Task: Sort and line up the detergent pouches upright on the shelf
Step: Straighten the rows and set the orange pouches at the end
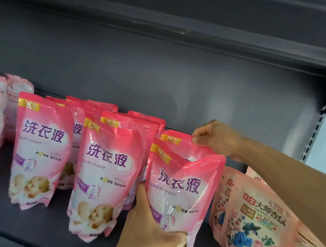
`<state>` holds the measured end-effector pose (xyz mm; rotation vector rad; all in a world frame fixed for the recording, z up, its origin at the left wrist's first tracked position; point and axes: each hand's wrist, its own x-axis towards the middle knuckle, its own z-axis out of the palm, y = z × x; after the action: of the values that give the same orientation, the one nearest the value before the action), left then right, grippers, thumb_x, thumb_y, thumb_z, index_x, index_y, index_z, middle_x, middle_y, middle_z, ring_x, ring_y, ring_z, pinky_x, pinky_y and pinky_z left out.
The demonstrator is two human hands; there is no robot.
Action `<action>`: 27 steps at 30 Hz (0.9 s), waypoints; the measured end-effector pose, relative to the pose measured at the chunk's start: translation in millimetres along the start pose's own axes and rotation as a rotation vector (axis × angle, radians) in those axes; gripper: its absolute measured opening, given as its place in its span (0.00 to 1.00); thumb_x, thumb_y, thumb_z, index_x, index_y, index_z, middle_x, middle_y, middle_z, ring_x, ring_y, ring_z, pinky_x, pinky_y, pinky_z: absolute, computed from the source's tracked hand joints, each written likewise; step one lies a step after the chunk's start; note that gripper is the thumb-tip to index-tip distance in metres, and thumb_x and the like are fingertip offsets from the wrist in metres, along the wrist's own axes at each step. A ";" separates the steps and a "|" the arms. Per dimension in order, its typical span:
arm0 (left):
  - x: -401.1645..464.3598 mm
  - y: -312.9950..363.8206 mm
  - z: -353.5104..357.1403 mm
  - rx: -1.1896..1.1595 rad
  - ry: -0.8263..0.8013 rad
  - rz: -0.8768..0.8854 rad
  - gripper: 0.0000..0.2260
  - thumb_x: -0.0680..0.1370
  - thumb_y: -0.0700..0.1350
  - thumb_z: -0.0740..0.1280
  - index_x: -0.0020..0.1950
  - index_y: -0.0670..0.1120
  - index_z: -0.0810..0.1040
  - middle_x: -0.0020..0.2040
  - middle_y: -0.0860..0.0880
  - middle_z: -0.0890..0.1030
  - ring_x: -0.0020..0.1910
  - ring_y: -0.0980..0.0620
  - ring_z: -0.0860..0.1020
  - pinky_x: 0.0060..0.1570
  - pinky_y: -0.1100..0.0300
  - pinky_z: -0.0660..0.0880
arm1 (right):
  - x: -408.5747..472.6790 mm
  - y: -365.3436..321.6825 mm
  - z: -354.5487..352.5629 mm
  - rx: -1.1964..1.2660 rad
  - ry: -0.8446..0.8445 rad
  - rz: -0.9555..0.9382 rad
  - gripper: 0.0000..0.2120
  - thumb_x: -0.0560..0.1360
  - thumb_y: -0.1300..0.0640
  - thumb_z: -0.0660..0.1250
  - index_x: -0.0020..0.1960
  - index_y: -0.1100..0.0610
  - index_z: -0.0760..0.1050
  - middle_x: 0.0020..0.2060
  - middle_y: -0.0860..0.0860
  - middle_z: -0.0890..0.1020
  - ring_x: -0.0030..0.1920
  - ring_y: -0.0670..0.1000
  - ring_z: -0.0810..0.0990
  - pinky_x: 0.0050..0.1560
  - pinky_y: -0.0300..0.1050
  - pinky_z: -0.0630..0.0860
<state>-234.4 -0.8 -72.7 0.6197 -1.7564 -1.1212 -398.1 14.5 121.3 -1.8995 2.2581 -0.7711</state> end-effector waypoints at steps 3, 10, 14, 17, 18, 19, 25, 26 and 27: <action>-1.8 2.6 -0.9 -0.005 0.018 0.000 0.54 0.50 0.52 0.77 0.70 0.55 0.53 0.60 0.58 0.73 0.59 0.57 0.75 0.59 0.56 0.76 | -3.3 -0.6 -0.3 -0.003 0.007 0.001 0.08 0.77 0.61 0.64 0.42 0.62 0.80 0.35 0.54 0.77 0.35 0.49 0.72 0.39 0.43 0.71; -3.9 10.5 -4.5 -0.024 -0.006 0.011 0.49 0.51 0.52 0.75 0.68 0.50 0.56 0.53 0.61 0.75 0.51 0.69 0.74 0.45 0.73 0.74 | -11.2 3.1 2.6 0.033 0.009 -0.003 0.09 0.78 0.59 0.63 0.45 0.62 0.80 0.37 0.54 0.79 0.37 0.50 0.74 0.41 0.44 0.72; -4.2 12.8 -5.3 -0.008 -0.014 0.014 0.50 0.51 0.52 0.75 0.68 0.51 0.56 0.53 0.60 0.75 0.52 0.64 0.75 0.47 0.71 0.74 | -16.1 3.7 0.2 0.095 -0.013 -0.009 0.06 0.77 0.57 0.66 0.45 0.53 0.81 0.42 0.48 0.83 0.41 0.46 0.79 0.50 0.43 0.77; -3.1 11.3 -5.7 0.000 -0.023 0.006 0.50 0.50 0.53 0.75 0.68 0.51 0.55 0.54 0.60 0.75 0.53 0.63 0.75 0.51 0.67 0.75 | -21.7 4.5 -2.1 0.116 -0.019 -0.015 0.05 0.76 0.57 0.67 0.48 0.54 0.81 0.46 0.48 0.83 0.47 0.46 0.81 0.55 0.43 0.77; -2.6 10.7 -5.8 0.004 -0.026 0.004 0.50 0.50 0.53 0.75 0.68 0.51 0.55 0.54 0.60 0.75 0.53 0.63 0.75 0.52 0.66 0.75 | -24.2 4.3 -4.3 0.131 -0.006 -0.023 0.05 0.76 0.57 0.67 0.50 0.55 0.81 0.48 0.49 0.83 0.50 0.47 0.81 0.57 0.43 0.77; -2.2 10.0 -6.0 0.009 -0.028 0.003 0.51 0.50 0.53 0.75 0.69 0.51 0.55 0.55 0.60 0.75 0.54 0.62 0.75 0.55 0.63 0.75 | -27.5 3.2 -7.5 0.158 0.020 -0.033 0.06 0.76 0.58 0.67 0.51 0.56 0.80 0.50 0.50 0.83 0.53 0.48 0.81 0.58 0.42 0.76; 0.9 6.0 -5.4 0.011 -0.028 0.003 0.51 0.51 0.52 0.77 0.68 0.55 0.54 0.58 0.59 0.74 0.57 0.60 0.74 0.59 0.59 0.75 | -77.8 -26.2 -27.8 0.438 0.158 -0.237 0.13 0.73 0.50 0.66 0.52 0.57 0.79 0.49 0.51 0.85 0.52 0.48 0.83 0.54 0.43 0.78; 0.5 7.0 -5.7 0.003 -0.034 0.011 0.50 0.52 0.50 0.78 0.68 0.56 0.54 0.58 0.60 0.73 0.56 0.62 0.74 0.56 0.66 0.74 | -88.4 -31.3 -26.1 0.415 0.130 -0.267 0.15 0.71 0.48 0.68 0.52 0.57 0.80 0.48 0.52 0.85 0.50 0.48 0.83 0.54 0.41 0.79; 0.0 7.9 -6.1 -0.006 -0.042 0.027 0.50 0.54 0.48 0.79 0.68 0.56 0.53 0.57 0.61 0.73 0.55 0.64 0.74 0.52 0.72 0.73 | -96.9 -35.2 -21.6 0.374 0.093 -0.267 0.16 0.69 0.48 0.70 0.51 0.57 0.80 0.47 0.52 0.85 0.49 0.48 0.83 0.54 0.40 0.79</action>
<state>-228.5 0.2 -64.8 0.5718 -1.7913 -1.1276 -353.2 109.3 131.3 -2.0282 1.7588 -1.2400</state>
